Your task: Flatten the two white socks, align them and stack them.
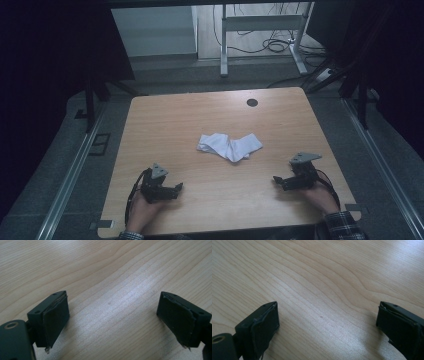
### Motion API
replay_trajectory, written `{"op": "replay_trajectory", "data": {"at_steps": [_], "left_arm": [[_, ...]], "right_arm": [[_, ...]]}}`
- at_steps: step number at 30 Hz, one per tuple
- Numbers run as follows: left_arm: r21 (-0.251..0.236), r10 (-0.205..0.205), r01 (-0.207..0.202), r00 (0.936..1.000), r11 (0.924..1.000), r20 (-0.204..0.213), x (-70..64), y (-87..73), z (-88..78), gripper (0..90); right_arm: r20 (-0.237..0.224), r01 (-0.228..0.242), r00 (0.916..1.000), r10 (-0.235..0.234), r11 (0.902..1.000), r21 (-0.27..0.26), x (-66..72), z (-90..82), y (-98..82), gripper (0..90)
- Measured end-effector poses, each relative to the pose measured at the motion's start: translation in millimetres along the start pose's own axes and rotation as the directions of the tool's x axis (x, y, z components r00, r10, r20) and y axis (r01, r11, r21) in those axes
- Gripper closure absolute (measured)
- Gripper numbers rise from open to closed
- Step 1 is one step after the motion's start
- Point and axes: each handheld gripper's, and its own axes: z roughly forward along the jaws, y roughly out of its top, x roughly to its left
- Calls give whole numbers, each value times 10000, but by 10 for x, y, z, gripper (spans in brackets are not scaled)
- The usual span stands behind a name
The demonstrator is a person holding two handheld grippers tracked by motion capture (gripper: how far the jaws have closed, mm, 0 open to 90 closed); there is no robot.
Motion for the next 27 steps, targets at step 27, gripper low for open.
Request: {"op": "replay_trajectory", "data": {"at_steps": [27], "left_arm": [[3,-14,14,10000,10000,2,-1,0,-1,109]], "right_arm": [[-437,-496,9977,512,9981,368,79,2,282,81]]}}
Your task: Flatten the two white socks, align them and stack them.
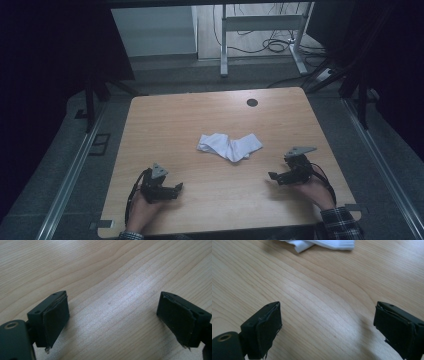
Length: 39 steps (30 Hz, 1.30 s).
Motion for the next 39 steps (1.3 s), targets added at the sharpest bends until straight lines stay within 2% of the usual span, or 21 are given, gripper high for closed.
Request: {"op": "replay_trajectory", "data": {"at_steps": [8,16,19,25,26,31,32,39], "left_arm": [[-22,1,-1,10000,10000,-2,0,-1,2,109],[-22,-2,2,10000,10000,0,0,-1,2,110],[-23,-1,1,10000,10000,1,0,-1,2,109],[-20,3,-3,10000,10000,1,0,-1,2,110],[-22,0,0,10000,10000,1,0,-1,2,109],[-22,0,0,10000,10000,0,0,-1,2,109],[-22,-1,1,10000,10000,2,0,-1,2,109],[-22,0,0,10000,10000,2,0,-1,2,109]], "right_arm": [[175,24,9998,-23,10000,-86,18,17,223,206],[362,66,9993,-55,9995,-296,-19,100,438,276],[202,-250,9995,256,9994,-256,-70,148,572,338],[198,-338,9992,343,9992,-228,-121,218,754,431],[324,-277,9991,283,9995,-181,-117,255,829,481],[584,-147,9982,143,9999,67,-116,364,952,553],[615,-172,9980,160,9997,188,-130,438,997,570],[782,-253,9967,201,9974,671,-177,689,1061,574]]}}
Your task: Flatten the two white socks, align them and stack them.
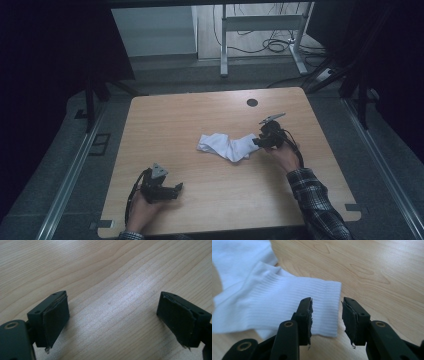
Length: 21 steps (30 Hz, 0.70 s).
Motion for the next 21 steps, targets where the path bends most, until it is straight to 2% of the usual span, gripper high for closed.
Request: {"op": "replay_trajectory", "data": {"at_steps": [2,6,7,8,9,10,11,12,14,15,16,18,21], "left_arm": [[1,-2,2,10000,10000,0,0,0,0,109],[0,6,-6,10000,10000,1,1,0,0,109],[2,14,-14,10000,10000,1,1,0,0,109],[2,14,-14,10000,10000,2,1,0,0,109],[0,16,-16,10000,10000,1,1,0,0,109],[0,8,-8,10000,10000,-1,1,0,0,109],[0,8,-8,10000,10000,-1,1,0,0,109],[1,-3,3,10000,10000,0,0,0,0,109],[0,-3,3,10000,10000,0,0,0,0,109],[0,1,-1,10000,10000,-1,0,0,0,109],[1,2,-2,10000,10000,1,0,0,0,109],[2,0,0,10000,10000,-6,1,2,1,109],[7,-5,5,10000,10000,-6,1,3,1,109]], "right_arm": [[142,-58,9999,56,9999,150,-16,96,-5,548],[316,13,9995,-27,9991,432,-19,183,-39,538],[110,-179,9998,175,9993,332,-27,187,-62,601],[110,-179,9998,175,9993,332,-27,187,-62,601],[48,-233,9997,231,9992,338,-29,183,-67,656],[-128,-154,9998,160,9990,410,-17,165,-74,776],[-128,-154,9998,160,9990,410,-17,165,-74,776],[25,68,10000,-69,9982,602,6,132,-64,804],[25,101,9999,-103,9981,604,13,112,-58,807],[-51,102,9999,-99,9985,533,18,76,-46,808],[-193,28,9998,-22,9996,287,30,-41,2,808],[-217,70,9997,-66,9997,222,33,-87,25,809],[-412,201,9989,-210,9995,-224,72,-305,146,808]]}}
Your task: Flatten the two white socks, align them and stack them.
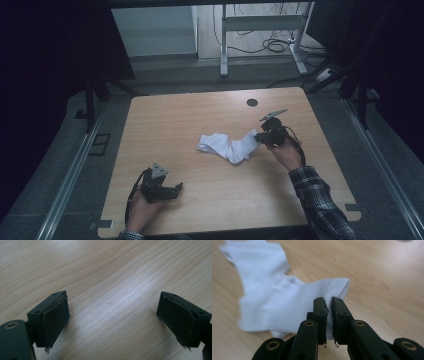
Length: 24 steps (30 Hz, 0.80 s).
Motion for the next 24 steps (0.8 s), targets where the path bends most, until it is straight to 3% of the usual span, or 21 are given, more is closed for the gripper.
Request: {"op": "replay_trajectory", "data": {"at_steps": [2,8,10,12,15,17,18,20,24], "left_arm": [[9,16,-16,10000,10000,-7,1,1,0,109],[6,74,-74,10000,10000,-1,5,3,1,109],[7,71,-71,10000,10000,-3,5,3,1,109],[5,70,-70,10000,10000,0,5,3,1,109],[-26,72,-72,10000,10000,-19,6,3,4,109],[-26,64,-64,10000,10000,-16,5,3,3,109],[-23,67,-67,10000,10000,-14,6,3,3,109],[-41,49,-50,10000,10000,-12,4,3,4,109],[-35,55,-55,10000,10000,-9,4,4,4,109]], "right_arm": [[-165,176,9997,-181,9994,-297,84,-185,123,809],[-484,570,9969,-614,9946,-869,290,-424,326,810],[-580,889,9936,-964,9886,-1212,412,-556,451,811],[-593,937,9930,-1021,9870,-1304,439,-593,483,811],[-607,1172,9896,-1303,9759,-1840,534,-856,645,812],[-587,1204,9892,-1340,9737,-1933,539,-913,668,812],[-500,1153,9903,-1297,9673,-2258,523,-1083,711,812],[-432,1088,9916,-1220,9667,-2318,506,-1137,713,812],[-155,589,9978,-647,9675,-2457,259,-1309,601,812]]}}
